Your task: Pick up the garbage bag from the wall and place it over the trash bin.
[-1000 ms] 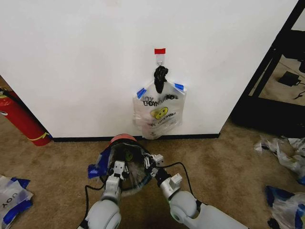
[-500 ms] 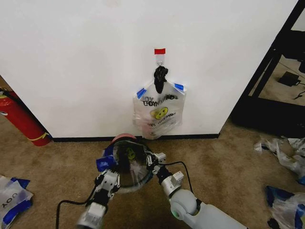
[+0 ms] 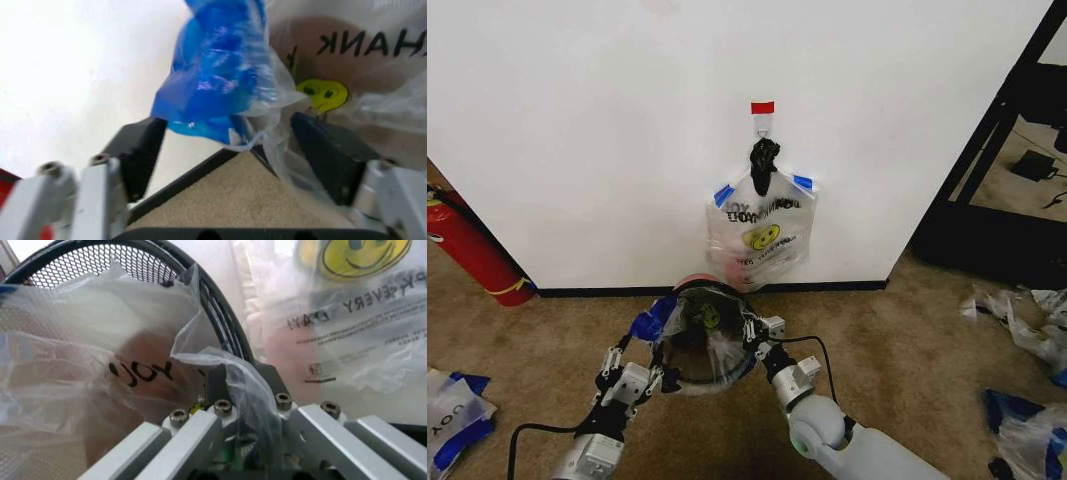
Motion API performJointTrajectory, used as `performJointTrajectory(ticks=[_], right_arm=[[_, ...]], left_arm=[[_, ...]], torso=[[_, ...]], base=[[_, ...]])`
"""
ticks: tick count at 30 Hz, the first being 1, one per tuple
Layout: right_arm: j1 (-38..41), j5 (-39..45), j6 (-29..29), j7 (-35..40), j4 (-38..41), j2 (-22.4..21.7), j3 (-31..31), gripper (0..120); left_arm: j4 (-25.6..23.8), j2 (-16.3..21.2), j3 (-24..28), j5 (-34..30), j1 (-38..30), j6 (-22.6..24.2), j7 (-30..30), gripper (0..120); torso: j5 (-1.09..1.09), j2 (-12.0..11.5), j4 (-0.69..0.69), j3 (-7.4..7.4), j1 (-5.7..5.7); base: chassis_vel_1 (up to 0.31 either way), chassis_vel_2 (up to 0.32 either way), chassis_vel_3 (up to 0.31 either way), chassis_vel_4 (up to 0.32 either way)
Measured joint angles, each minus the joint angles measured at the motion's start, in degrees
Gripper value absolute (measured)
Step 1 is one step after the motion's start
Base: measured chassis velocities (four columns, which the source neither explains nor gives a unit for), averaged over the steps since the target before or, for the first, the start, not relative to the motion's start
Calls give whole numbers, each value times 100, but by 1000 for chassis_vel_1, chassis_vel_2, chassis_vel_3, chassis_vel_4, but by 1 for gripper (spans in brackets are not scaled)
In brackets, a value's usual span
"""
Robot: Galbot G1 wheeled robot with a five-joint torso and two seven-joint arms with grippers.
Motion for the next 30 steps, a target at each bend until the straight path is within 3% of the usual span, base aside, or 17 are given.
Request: performJointTrajectory(ticks=[3,9,22,28,30], right_arm=[[8,0,0,0,18,-34,1,0],[52,0,0,-2,-28,-51,1,0],[116,26,5,-56,-117,-25,-76,0],[118,37,-14,-89,-33,-54,-115,0],[114,38,-21,-90,-18,-75,-116,0]], left_arm=[[102,-6,-39,6,-87,-13,-7,91],[123,24,-120,-13,-117,-23,-24,100],[226,1,-9,-109,-297,-107,67,98],[488,-30,-1,-47,-420,-519,256,97],[485,-39,-2,-55,-420,-710,261,91]], torso=[[0,0,0,0,0],[0,0,0,0,0],[0,0,0,0,0],[0,0,0,0,0],[0,0,-1,0,0]], base=[[0,0,0,0],[0,0,0,0],[0,0,0,0],[0,0,0,0],[0,0,0,0]])
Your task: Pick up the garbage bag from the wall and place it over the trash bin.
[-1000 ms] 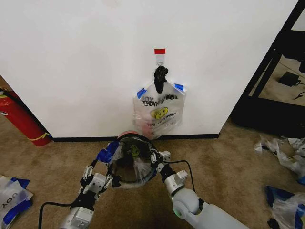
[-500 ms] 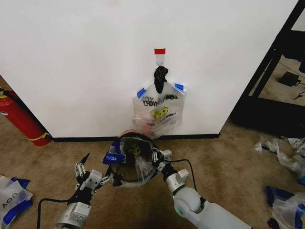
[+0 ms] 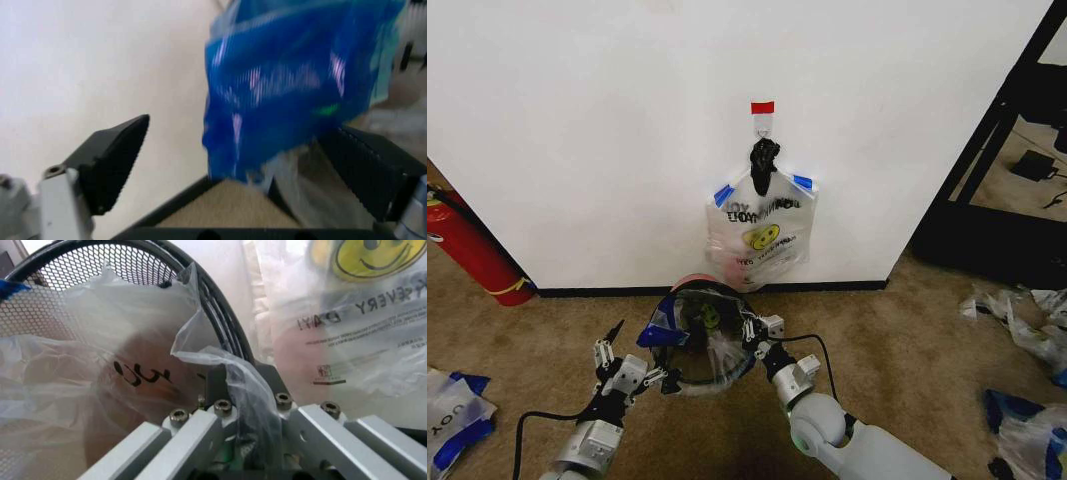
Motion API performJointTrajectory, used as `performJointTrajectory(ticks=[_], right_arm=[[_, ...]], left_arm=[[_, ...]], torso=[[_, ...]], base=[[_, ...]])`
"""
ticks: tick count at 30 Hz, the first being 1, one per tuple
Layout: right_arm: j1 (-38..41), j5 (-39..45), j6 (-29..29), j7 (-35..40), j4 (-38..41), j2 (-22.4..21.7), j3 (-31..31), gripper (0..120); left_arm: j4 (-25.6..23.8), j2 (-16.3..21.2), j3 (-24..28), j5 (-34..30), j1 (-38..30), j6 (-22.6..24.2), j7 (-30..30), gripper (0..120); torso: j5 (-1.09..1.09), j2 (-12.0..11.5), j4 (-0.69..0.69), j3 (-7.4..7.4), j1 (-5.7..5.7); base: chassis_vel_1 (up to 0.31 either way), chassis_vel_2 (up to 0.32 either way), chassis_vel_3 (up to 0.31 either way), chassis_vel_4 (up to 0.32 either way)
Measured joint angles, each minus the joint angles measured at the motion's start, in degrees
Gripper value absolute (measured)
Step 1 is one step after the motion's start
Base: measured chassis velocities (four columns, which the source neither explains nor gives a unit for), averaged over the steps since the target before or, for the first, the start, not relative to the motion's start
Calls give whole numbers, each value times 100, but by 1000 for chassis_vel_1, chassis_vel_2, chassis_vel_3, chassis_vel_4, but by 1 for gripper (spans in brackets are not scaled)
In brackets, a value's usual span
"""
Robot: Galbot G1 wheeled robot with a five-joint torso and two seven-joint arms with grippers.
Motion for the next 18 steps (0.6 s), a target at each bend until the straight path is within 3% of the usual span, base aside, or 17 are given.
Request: performJointTrajectory(ticks=[11,18], right_arm=[[-16,-9,-53,0,-40,17,-22,0],[-17,-12,-75,0,-43,2,-42,0]], left_arm=[[-387,4,-58,-222,30,-534,160,51],[-239,108,-172,-424,-110,-603,316,26]], torso=[[1,0,1,0,0],[0,0,0,0,0]], base=[[0,0,0,0],[0,0,0,0]])
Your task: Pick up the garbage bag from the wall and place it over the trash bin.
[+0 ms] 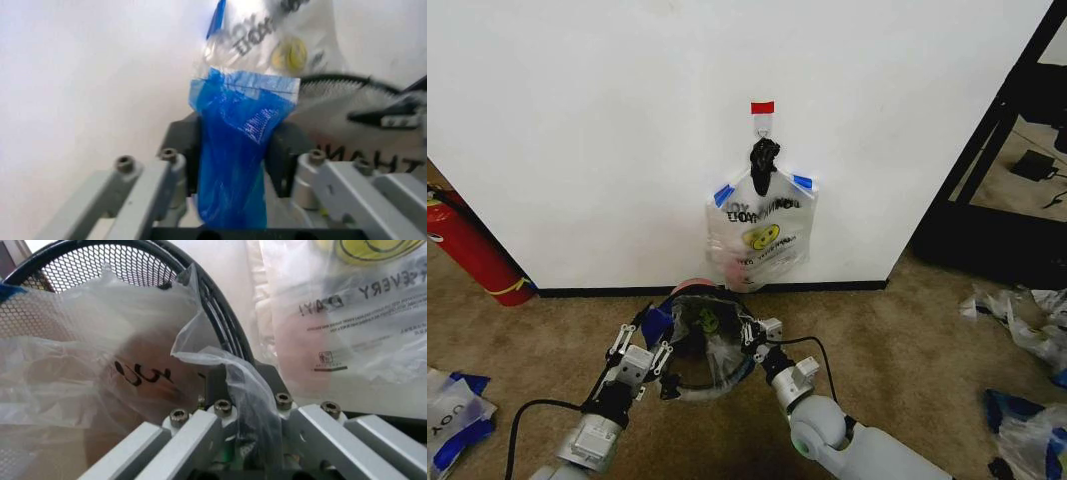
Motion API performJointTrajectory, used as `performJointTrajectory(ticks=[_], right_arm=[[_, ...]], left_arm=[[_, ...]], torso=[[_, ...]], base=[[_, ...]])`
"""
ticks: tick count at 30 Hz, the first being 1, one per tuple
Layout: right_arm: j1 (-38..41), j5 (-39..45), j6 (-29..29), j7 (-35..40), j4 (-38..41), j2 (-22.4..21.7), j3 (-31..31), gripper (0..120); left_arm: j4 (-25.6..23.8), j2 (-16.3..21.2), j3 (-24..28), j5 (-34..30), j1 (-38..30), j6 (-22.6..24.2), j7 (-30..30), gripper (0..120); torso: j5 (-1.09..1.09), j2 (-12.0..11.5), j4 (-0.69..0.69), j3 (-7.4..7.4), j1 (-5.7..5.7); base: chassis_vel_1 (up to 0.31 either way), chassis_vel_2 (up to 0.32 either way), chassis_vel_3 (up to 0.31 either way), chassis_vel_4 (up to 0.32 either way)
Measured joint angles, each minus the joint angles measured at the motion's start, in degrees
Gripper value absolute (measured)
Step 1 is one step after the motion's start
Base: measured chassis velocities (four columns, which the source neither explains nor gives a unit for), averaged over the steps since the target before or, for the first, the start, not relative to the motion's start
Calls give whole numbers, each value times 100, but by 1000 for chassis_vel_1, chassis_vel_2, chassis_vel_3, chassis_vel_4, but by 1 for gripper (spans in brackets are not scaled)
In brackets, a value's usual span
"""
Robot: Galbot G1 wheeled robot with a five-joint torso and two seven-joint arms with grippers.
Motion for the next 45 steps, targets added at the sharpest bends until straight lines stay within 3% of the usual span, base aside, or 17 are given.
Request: performJointTrajectory(ticks=[4,8,15,30,40,45], right_arm=[[3,42,-2,-201,51,-62,22,0],[5,121,12,-504,27,-139,72,0],[24,477,30,-1248,-126,-312,142,0],[68,1634,-78,-2304,-326,-479,289,0],[119,1545,-160,-2448,-714,-402,273,0],[139,1539,-209,-2448,-787,-373,254,0]], left_arm=[[211,78,-36,-180,-153,69,-99,8],[229,120,-48,-417,-271,94,-277,0],[259,137,-162,-849,-542,111,-405,0],[1083,73,10,-1262,-1243,-186,-380,0],[467,-43,20,-1672,-1152,-632,262,0],[470,-81,-20,-1799,-1180,-877,508,0]], torso=[[0,0,1,0,0],[0,0,0,0,0],[1,0,0,0,0],[0,-1,1,0,0],[2,-1,1,0,0],[1,-1,0,0,0]], base=[[0,0,0,0],[0,0,0,0],[0,0,0,0],[0,0,0,0],[0,0,0,0],[0,0,0,0]])
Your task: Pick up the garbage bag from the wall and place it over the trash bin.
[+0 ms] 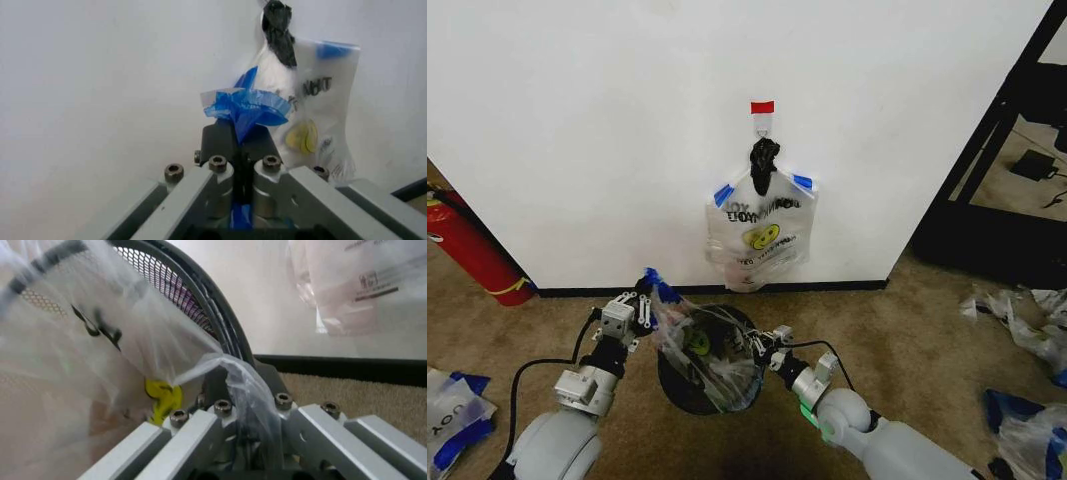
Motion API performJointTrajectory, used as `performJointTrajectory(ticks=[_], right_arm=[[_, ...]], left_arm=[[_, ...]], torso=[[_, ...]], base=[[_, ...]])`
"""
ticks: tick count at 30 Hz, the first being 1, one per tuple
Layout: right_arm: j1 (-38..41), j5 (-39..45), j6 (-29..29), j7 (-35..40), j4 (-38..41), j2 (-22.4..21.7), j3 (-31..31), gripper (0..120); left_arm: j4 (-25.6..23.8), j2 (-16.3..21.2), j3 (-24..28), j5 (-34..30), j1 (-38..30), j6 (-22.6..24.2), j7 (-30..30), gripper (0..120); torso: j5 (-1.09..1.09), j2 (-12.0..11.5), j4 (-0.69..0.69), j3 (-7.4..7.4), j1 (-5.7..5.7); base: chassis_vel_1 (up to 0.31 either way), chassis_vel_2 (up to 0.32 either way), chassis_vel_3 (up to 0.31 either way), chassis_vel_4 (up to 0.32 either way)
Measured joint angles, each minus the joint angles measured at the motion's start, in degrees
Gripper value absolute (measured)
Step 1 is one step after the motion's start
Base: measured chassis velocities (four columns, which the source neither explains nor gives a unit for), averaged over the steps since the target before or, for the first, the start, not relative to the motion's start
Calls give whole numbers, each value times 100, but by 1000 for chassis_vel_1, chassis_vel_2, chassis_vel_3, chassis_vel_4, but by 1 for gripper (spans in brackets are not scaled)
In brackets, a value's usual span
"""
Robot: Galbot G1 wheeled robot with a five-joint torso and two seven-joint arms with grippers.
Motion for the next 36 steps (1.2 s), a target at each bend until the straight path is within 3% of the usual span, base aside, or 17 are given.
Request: performJointTrajectory(ticks=[9,14,27,36], right_arm=[[-93,372,147,-23,186,-5,29,0],[-160,640,366,23,292,49,57,0],[-227,1171,707,94,394,236,116,0],[-273,1422,821,245,440,294,175,0]], left_arm=[[688,26,-206,413,-51,417,-264,0],[836,-6,-250,527,71,409,-275,0],[997,-58,-273,530,154,-70,216,0],[1329,-19,-390,176,44,-700,562,0]], torso=[[-1,0,0,0,0],[-1,1,0,0,0],[-1,1,0,0,0],[-1,1,-1,0,0]], base=[[0,0,0,0],[0,0,0,0],[0,0,0,0],[0,0,0,0]])
